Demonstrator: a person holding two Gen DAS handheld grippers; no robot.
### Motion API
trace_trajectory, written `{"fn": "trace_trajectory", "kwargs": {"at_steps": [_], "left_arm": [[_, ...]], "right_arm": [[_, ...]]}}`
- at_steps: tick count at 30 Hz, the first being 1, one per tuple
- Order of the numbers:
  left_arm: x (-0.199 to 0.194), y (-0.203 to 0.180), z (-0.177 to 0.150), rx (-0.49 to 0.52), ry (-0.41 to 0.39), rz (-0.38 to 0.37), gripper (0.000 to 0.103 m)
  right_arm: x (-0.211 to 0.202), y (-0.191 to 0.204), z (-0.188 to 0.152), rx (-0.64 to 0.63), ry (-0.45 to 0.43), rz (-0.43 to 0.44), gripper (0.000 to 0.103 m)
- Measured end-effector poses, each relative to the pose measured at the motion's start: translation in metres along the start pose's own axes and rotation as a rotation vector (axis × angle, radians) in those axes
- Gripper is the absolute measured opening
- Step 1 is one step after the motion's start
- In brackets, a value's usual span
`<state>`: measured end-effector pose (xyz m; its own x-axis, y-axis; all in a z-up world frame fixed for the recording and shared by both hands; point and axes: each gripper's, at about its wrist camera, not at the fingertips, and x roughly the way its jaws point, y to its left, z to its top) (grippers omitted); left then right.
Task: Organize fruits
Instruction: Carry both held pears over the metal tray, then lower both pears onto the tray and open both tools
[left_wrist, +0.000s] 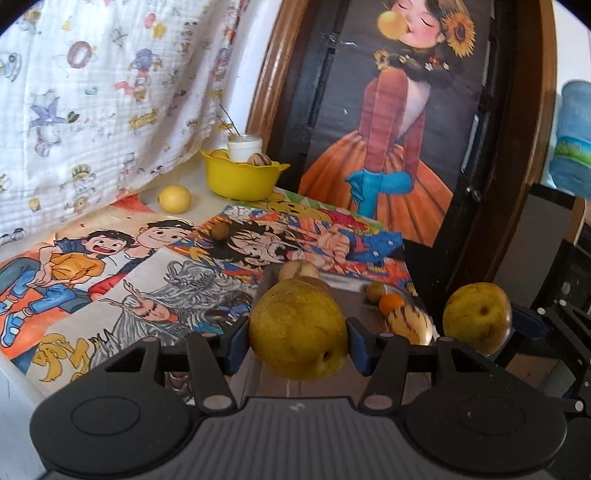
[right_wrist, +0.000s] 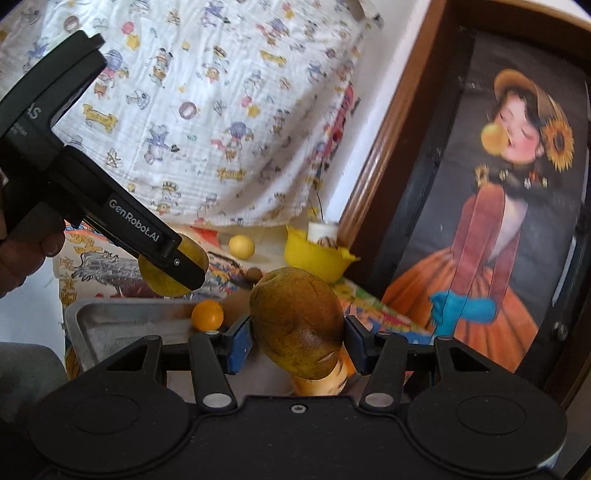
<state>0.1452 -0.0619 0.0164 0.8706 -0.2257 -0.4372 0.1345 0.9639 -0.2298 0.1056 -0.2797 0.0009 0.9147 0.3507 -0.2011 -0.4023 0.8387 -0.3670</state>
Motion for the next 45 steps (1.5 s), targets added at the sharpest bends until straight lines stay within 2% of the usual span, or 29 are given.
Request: {"fn": "trace_trajectory", "kwargs": {"at_steps": [9,20,45], "left_arm": [[0.017,0.001,-0.015,0.016,0.07,-0.015,0.059],[0.026,0.003,-0.019,0.021,0.089,-0.021,0.059],[0.025,0.004,-0.023,0.005,0.103,-0.04,0.06]], "right_arm": [[0.013,0.001,-0.015,0.091,0.076,0.026,0.055],[0.027,-0.001,-0.021,0.161,0.115,0.034,0.055],[0.026,0.0,-0.022,0.211,0.114,0.022,0.056]]}}
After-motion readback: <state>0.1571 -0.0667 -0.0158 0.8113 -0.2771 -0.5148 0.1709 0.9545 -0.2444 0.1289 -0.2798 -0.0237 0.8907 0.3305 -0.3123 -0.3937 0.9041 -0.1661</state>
